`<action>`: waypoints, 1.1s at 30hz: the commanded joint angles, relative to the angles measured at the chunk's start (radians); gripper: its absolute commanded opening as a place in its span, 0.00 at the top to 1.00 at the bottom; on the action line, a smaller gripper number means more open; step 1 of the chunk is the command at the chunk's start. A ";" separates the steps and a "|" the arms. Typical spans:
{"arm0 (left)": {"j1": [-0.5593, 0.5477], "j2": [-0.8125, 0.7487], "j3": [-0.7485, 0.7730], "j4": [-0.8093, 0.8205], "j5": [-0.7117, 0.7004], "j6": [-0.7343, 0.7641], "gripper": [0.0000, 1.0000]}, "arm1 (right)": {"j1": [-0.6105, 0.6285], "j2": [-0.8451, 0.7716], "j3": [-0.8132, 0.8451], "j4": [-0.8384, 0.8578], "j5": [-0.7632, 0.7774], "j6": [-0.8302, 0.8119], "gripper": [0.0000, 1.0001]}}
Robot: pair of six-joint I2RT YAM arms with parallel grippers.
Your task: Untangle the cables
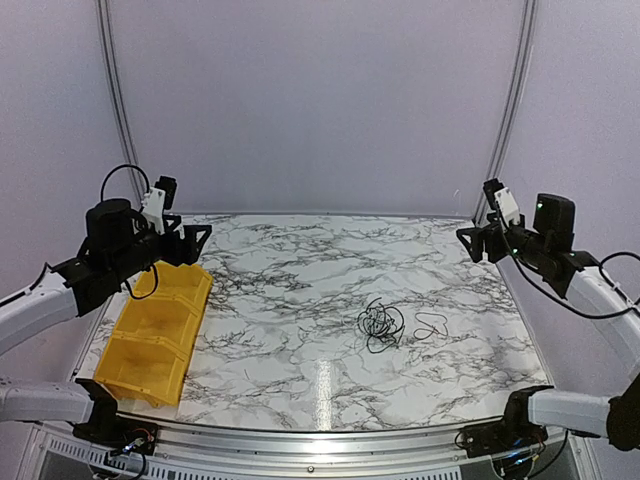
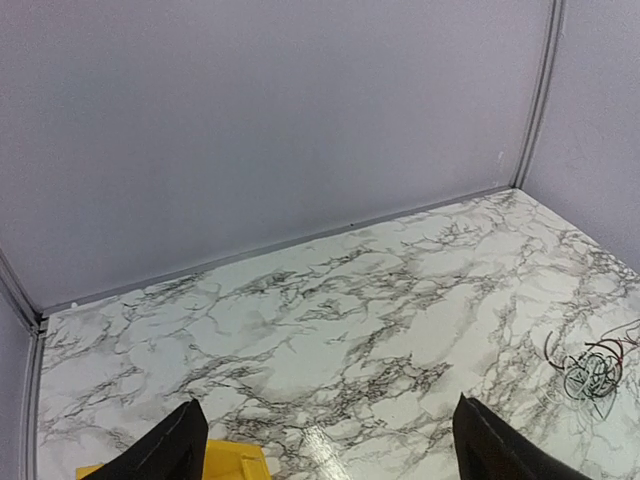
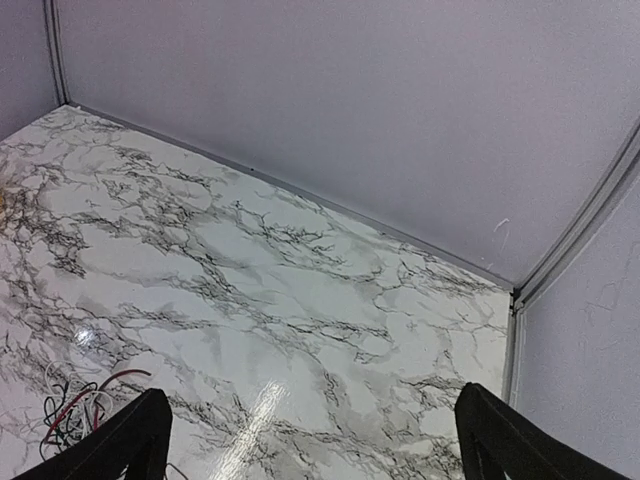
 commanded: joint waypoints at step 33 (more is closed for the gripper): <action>-0.723 0.494 0.200 -0.007 -0.143 -0.353 0.22 | 0.040 0.256 -0.088 -0.462 -0.043 -0.460 0.50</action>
